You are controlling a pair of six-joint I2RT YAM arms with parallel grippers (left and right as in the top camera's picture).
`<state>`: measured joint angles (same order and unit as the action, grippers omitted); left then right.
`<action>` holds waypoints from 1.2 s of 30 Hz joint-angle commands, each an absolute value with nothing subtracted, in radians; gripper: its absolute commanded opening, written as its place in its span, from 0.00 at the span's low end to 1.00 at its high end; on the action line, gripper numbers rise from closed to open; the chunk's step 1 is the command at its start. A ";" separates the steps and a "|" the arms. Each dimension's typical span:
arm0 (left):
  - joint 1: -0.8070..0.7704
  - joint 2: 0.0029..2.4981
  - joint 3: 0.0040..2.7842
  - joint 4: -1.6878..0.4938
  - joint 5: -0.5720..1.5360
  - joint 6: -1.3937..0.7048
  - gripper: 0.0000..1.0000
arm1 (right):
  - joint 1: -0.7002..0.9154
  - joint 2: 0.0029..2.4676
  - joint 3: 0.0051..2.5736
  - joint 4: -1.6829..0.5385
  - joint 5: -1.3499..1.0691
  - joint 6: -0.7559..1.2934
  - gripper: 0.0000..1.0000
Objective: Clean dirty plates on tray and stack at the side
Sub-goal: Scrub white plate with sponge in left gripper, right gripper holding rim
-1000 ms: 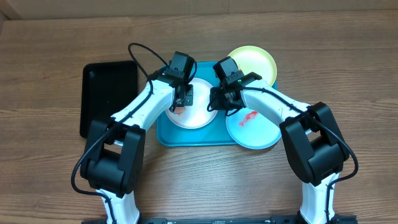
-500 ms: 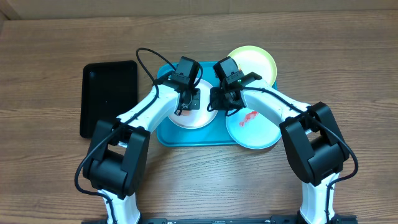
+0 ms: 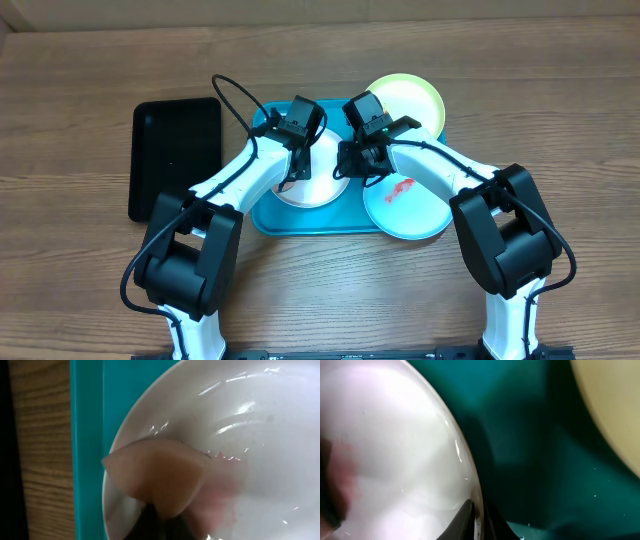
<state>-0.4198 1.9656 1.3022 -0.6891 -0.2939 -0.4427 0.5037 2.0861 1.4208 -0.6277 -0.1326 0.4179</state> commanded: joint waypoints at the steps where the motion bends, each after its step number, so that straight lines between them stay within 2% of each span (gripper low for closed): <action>1: -0.436 1.958 1.286 -0.706 -0.183 -0.352 0.04 | 0.498 2.089 1.414 -0.624 -0.136 0.416 0.09; 6: -0.436 1.958 1.287 -0.663 0.115 -0.218 0.04 | 0.498 2.089 1.414 -0.636 -0.184 0.416 0.09; 10: -0.432 1.958 1.287 -0.607 0.110 -0.316 0.04 | 0.498 2.089 1.414 -0.653 -0.217 0.417 0.09; 15: -0.432 1.958 1.287 -0.578 -0.128 -0.460 0.05 | 0.498 2.089 1.413 -0.670 -0.227 0.417 0.09; 21: -0.432 1.958 1.287 -0.672 -0.445 -0.528 0.04 | 0.498 2.089 1.413 -0.670 -0.227 0.417 0.09; 26: -0.432 1.958 1.287 -0.726 -0.513 -0.529 0.04 | 0.498 2.089 1.413 -0.664 -0.227 0.416 0.09; 31: -0.439 1.958 1.287 -0.710 -0.326 -0.398 0.04 | 0.498 2.089 1.413 -0.664 -0.226 0.416 0.09; 36: -0.440 1.958 1.287 -0.654 0.107 -0.196 0.04 | 0.498 2.089 1.413 -0.667 -0.226 0.416 0.09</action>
